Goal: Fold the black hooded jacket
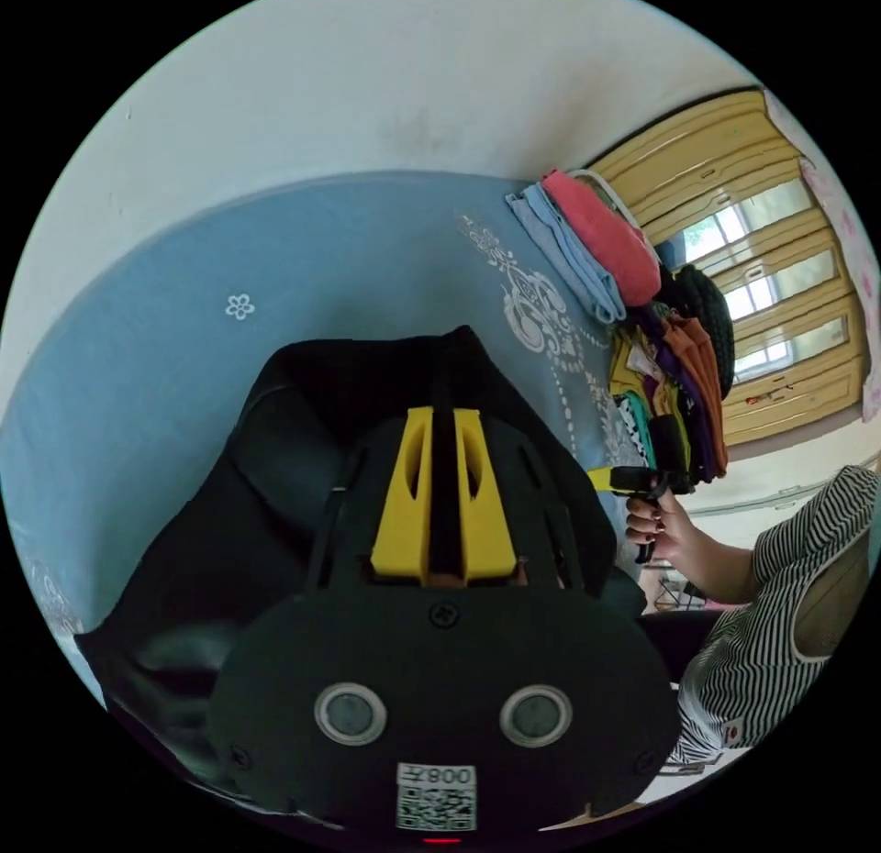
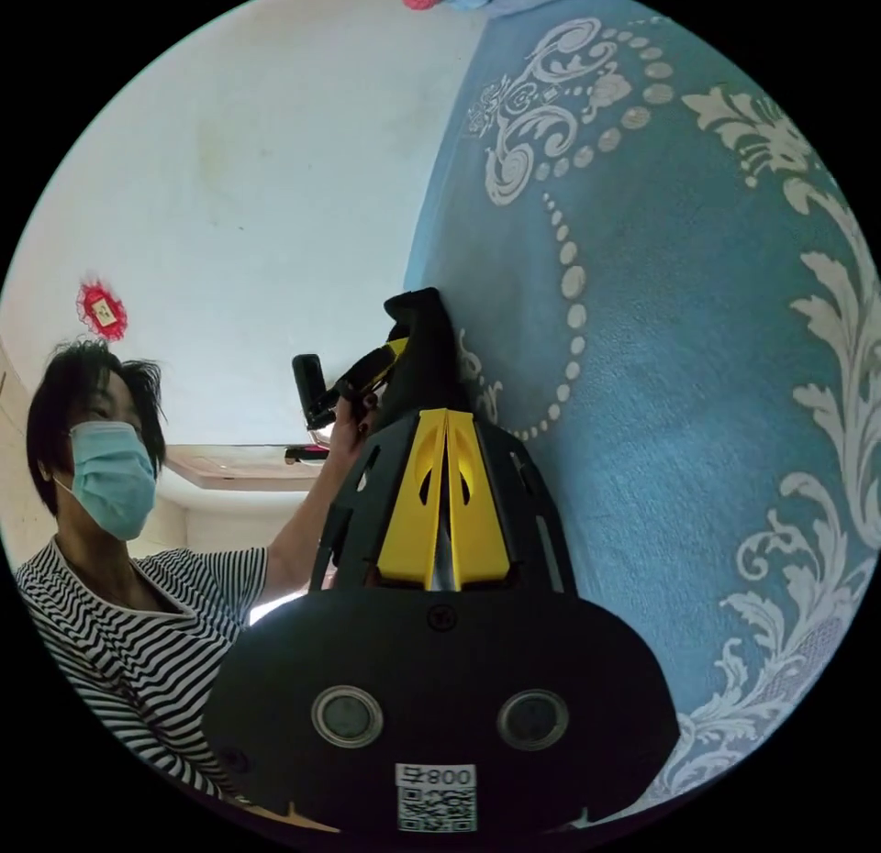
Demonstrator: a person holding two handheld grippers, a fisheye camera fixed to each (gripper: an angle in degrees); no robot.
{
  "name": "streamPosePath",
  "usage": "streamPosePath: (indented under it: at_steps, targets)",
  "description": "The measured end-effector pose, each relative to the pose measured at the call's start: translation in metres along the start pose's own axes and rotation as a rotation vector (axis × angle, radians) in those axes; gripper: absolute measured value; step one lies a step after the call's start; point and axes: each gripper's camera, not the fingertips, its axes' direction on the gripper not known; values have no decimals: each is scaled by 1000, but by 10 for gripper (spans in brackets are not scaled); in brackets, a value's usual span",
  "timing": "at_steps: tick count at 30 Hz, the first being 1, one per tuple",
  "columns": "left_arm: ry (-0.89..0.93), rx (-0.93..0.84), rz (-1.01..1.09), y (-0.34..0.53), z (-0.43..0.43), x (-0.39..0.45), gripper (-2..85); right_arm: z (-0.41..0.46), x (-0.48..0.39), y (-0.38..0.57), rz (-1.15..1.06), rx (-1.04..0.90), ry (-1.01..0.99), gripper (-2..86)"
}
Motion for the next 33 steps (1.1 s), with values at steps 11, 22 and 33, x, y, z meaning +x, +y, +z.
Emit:
streamPosePath:
  at_steps: [11, 22, 33]
  targets:
    - [-76, 140, -169, 141, -51, 57, 42, 115, -201, -90, -596, -273, 330, 0]
    - [-108, 152, -270, 216, -27, 70, 4, 230, -244, -142, -678, -423, 683, 0]
    - [-421, 210, -614, 373, -109, 105, 2, 189, -342, -28, -872, -520, 633, 0]
